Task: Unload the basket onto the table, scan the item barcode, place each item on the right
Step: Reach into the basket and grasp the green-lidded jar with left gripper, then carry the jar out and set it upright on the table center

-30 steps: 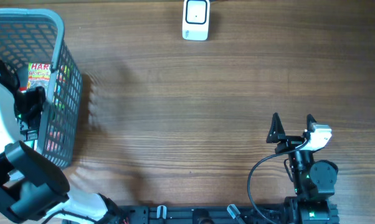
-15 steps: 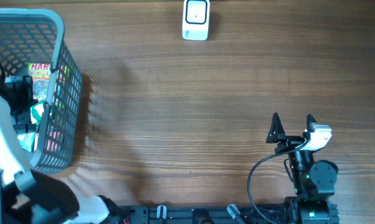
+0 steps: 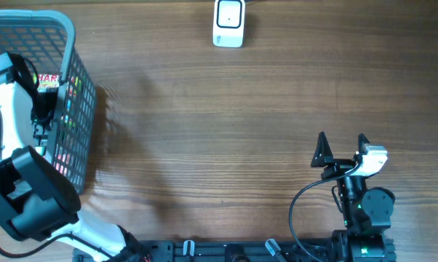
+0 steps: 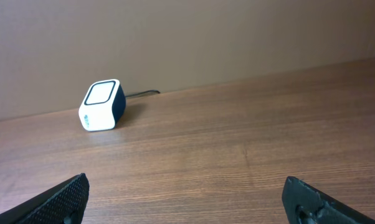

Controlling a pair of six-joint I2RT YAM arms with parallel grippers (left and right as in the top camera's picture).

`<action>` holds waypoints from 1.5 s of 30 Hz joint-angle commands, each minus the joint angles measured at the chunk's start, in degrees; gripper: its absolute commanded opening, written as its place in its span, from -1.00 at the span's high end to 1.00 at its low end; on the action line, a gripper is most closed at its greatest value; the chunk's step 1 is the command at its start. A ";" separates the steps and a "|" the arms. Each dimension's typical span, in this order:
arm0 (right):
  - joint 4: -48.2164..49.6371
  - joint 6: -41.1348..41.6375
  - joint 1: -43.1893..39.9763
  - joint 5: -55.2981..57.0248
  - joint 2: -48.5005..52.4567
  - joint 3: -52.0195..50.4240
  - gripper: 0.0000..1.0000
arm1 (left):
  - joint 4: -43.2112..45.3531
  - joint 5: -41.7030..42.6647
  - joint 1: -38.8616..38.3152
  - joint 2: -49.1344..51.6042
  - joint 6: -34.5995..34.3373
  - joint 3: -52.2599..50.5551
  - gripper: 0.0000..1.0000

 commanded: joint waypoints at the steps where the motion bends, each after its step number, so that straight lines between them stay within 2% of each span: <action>1: 0.15 0.26 0.22 -1.11 0.00 -0.07 -0.99 | -0.66 -3.58 0.00 0.72 0.90 0.22 -1.00; 13: 0.13 0.26 0.22 -1.11 0.02 -0.07 -0.99 | -0.26 -5.97 0.04 7.23 1.16 0.20 -1.00; 14: 0.15 0.26 0.22 -1.11 0.00 -0.07 -0.99 | -0.44 -6.12 0.04 7.34 1.16 0.20 -0.96; 16: 0.13 0.24 0.22 -1.11 0.00 -0.07 -0.99 | -0.81 -6.14 0.04 7.34 1.16 0.20 -0.63; 19: 0.15 0.24 0.22 -1.11 0.02 -0.07 -0.99 | -2.40 -7.41 0.04 7.34 1.16 0.22 -0.30; 23: 0.15 0.24 0.22 -1.11 0.02 -0.07 -1.00 | -3.67 -10.01 0.04 7.08 1.38 0.22 -0.21; 28: 0.13 0.26 0.22 -1.11 0.02 -0.07 -0.99 | -5.40 -10.38 0.04 3.17 2.67 2.86 -0.19; 35: 0.15 0.24 0.22 -1.11 0.02 -0.07 -1.00 | -18.12 -10.29 -0.02 -8.87 2.84 22.21 -0.26; 39: 0.13 0.26 0.22 -1.11 0.02 -0.07 -0.99 | -19.08 -3.56 -0.94 -18.97 2.80 27.06 -0.26; 42: 0.15 0.24 0.22 -1.11 0.00 -0.07 -0.99 | -16.96 3.74 -6.14 -23.28 2.75 27.06 -0.26; 45: 0.15 0.26 0.22 -1.11 0.02 -0.07 -0.99 | -14.51 4.57 -16.68 -23.39 2.36 27.06 -0.27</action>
